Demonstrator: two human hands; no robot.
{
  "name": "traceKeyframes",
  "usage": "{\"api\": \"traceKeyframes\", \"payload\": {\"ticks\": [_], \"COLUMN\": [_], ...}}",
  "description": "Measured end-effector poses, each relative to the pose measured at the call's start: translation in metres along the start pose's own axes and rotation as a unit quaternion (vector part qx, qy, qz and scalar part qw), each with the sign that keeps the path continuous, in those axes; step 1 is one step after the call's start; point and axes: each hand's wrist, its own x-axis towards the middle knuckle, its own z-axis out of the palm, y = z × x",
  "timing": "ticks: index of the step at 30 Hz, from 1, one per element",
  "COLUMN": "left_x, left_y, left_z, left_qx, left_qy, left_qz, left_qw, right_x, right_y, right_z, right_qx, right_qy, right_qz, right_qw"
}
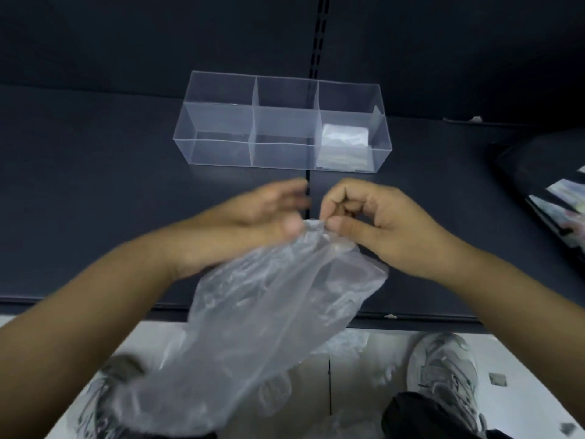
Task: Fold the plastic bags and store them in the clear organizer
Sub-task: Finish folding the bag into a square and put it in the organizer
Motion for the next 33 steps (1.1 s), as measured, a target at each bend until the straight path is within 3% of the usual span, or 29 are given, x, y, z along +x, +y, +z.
{"api": "traceKeyframes", "payload": {"ticks": [2, 3, 5, 9, 13, 18, 22, 28, 30, 33], "left_x": [0.004, 0.000, -0.001, -0.003, -0.005, -0.010, -0.017, -0.029, -0.025, -0.008], "left_y": [-0.006, -0.007, -0.014, -0.025, -0.027, -0.029, -0.041, -0.051, -0.042, -0.021], "left_z": [0.010, 0.014, 0.017, 0.023, 0.032, 0.032, 0.036, 0.023, 0.019, 0.021], "left_qx": [0.068, 0.059, 0.047, 0.050, 0.038, -0.001, -0.001, 0.105, 0.138, 0.111], "left_qy": [-0.026, 0.004, 0.123, 0.279, 0.319, 0.373, 0.384, 0.401, 0.362, 0.227], "left_qz": [-0.037, -0.035, -0.017, 0.013, 0.027, 0.040, -0.005, -0.122, -0.122, -0.078], "left_qw": [0.997, 0.998, 0.991, 0.959, 0.947, 0.927, 0.923, 0.902, 0.914, 0.964], "right_x": [0.002, 0.001, -0.004, -0.022, -0.022, -0.014, -0.011, -0.006, 0.000, 0.015], "right_y": [-0.003, -0.004, -0.002, 0.002, 0.005, 0.011, 0.023, 0.029, 0.026, 0.016], "right_z": [0.001, 0.001, 0.000, 0.010, 0.025, 0.008, 0.003, -0.009, -0.010, 0.000], "right_qx": [0.031, 0.072, 0.142, 0.134, 0.146, 0.189, 0.084, 0.022, 0.015, 0.027], "right_qy": [0.035, 0.065, 0.094, 0.015, 0.125, 0.284, 0.354, 0.295, 0.250, 0.176], "right_qz": [0.013, 0.036, 0.117, 0.197, 0.157, 0.102, 0.150, 0.142, 0.130, 0.097], "right_qw": [0.999, 0.995, 0.978, 0.971, 0.969, 0.934, 0.919, 0.945, 0.959, 0.979]}}
